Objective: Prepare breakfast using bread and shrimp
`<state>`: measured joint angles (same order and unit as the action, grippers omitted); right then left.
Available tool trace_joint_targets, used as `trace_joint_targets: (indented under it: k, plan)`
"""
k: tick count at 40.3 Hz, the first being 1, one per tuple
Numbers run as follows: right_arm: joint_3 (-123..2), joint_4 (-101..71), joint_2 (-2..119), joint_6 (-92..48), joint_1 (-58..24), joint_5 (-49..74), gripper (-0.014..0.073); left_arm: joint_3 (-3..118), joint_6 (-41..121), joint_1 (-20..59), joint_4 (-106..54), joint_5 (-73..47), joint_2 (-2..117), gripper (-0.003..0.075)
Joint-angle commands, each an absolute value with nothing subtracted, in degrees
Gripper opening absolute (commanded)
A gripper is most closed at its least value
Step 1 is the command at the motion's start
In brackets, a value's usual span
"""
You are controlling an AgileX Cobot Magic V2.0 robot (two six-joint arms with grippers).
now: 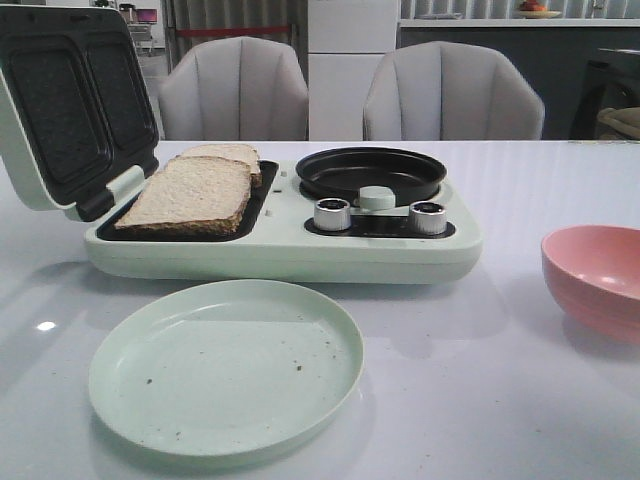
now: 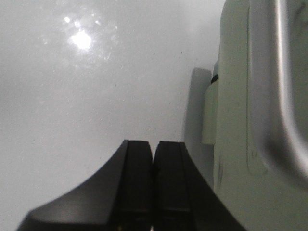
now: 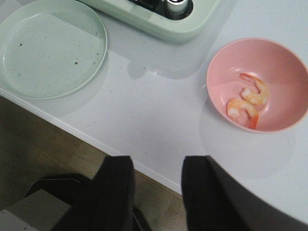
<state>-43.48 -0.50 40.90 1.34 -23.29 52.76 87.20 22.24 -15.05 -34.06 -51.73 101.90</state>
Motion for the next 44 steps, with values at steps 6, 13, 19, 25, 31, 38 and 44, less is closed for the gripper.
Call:
trace_joint_targets:
  k: [6, 13, 19, 25, 31, 38, 44]
  plan:
    - [-45.0, 0.0, 40.6, 1.3, -23.3, 48.9, 0.0368, 95.2, 24.4, -15.1, -45.6, -54.7, 104.7, 0.0099]
    - [-45.0, 0.0, 40.6, 1.3, -23.3, 48.9, 0.0368, 95.6, 29.5, -15.1, -53.0, -57.7, 105.1, 0.0099]
    - [-45.0, 0.0, 40.6, 1.3, -23.3, 48.9, 0.0368, 95.6, 29.9, -14.7, -55.7, -59.3, 105.1, 0.0099]
    - [-45.0, 0.0, 40.6, 1.3, -23.3, 48.9, 0.0368, 95.6, 32.3, -12.4, -56.0, -61.1, 105.1, 0.0099]
    - [-45.0, 0.0, 40.6, 1.3, -23.3, 48.9, 0.0368, 95.4, 33.6, -9.2, -56.0, -61.5, 103.9, 0.0099]
    - [-45.0, 0.0, 40.6, 1.3, -23.3, 48.9, 0.0368, 90.7, 36.8, -6.4, -56.0, -58.6, 98.7, 0.0099]
    - [-45.0, 0.0, 40.6, 1.3, -23.3, 48.9, 0.0368, 83.9, 40.4, -4.2, -56.0, -55.5, 92.1, 0.0099]
